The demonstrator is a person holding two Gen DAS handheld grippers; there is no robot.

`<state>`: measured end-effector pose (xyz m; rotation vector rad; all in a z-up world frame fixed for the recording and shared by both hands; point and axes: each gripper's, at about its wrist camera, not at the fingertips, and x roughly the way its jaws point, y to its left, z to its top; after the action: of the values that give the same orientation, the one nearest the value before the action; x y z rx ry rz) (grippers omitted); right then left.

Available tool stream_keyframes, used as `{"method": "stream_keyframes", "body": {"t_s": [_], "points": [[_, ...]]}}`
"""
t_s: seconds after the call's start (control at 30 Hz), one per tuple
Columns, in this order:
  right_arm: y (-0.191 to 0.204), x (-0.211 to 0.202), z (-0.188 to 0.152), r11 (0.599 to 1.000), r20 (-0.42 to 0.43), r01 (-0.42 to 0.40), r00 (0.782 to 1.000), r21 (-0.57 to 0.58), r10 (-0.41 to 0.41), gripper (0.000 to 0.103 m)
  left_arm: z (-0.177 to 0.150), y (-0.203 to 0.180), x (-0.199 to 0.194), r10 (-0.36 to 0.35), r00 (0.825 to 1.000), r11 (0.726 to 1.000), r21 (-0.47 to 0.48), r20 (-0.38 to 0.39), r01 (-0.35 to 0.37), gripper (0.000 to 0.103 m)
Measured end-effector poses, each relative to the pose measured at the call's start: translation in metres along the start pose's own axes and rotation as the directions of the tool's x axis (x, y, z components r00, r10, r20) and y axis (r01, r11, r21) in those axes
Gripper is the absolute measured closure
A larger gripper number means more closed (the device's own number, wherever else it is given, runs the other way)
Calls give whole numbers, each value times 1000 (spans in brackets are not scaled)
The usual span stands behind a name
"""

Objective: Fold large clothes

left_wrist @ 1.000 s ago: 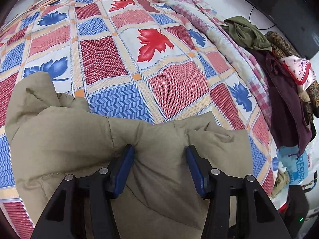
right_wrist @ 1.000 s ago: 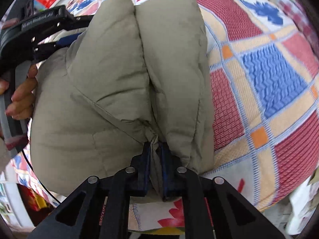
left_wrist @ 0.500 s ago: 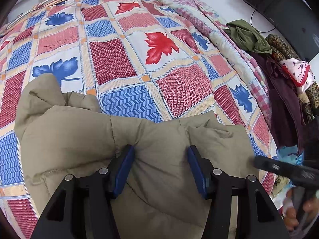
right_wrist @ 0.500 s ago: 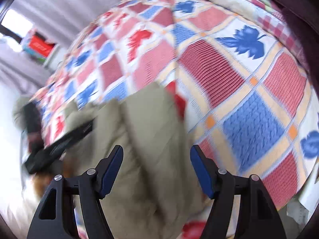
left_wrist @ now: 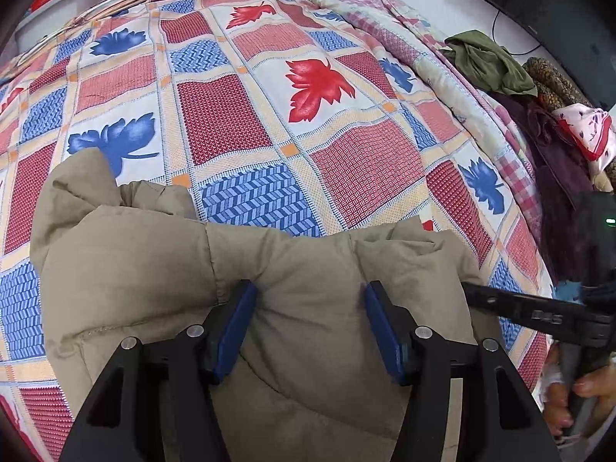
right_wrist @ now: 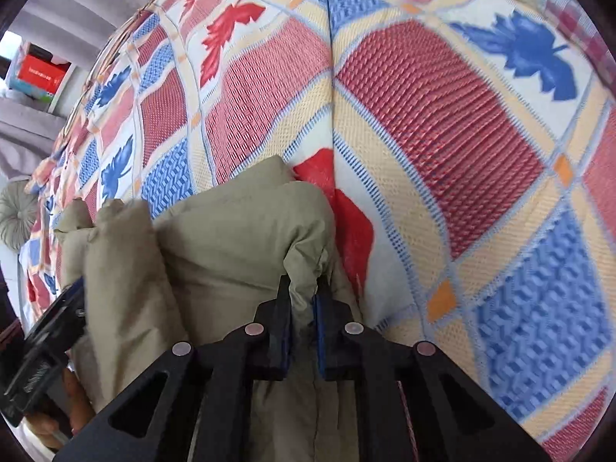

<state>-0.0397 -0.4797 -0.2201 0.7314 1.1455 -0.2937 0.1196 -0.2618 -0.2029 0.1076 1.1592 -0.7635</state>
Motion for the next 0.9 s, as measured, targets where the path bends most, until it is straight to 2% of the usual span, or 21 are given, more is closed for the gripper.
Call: {"method": "stream_keyframes", "body": {"t_s": [0.13,0.23,0.3,0.37,0.43,0.47,0.6,0.73,0.9], "points": [[14,-46,-12,999,105,40,994,-35,-36,90,0,1,-4,1,1000,1000,-3,-5,-1,42],[30,-73,-32,994,152,-65,985,-88,78,89,1,2,-9,7,1000,1000,-17,-11,-7,42],[44,-78,-44,985,121,-115,984,-129,131,90,1,3,-12,9,1000,1000,-29,-15,-10,42],[57,-69,-51,979,82,-136,985,-154,150,90,2,5,-17,15,1000,999,-37,-20,-16,42],[66,-57,-58,977,50,-110,991,-185,121,90,1,8,-23,23,999,999,-40,-23,-24,42],[68,-46,-61,978,24,-74,997,-193,80,90,0,9,-27,23,999,999,-43,-23,-24,42],[60,-16,-65,987,-41,-31,999,-161,25,90,-5,15,-45,34,999,998,-58,-29,-36,42],[49,-6,-64,994,-57,-31,998,-109,25,90,-19,28,-73,55,998,994,-93,-10,-55,42],[49,-3,-68,993,-58,-21,998,-119,14,89,-42,52,-103,102,995,985,-137,-21,-104,42]]}}
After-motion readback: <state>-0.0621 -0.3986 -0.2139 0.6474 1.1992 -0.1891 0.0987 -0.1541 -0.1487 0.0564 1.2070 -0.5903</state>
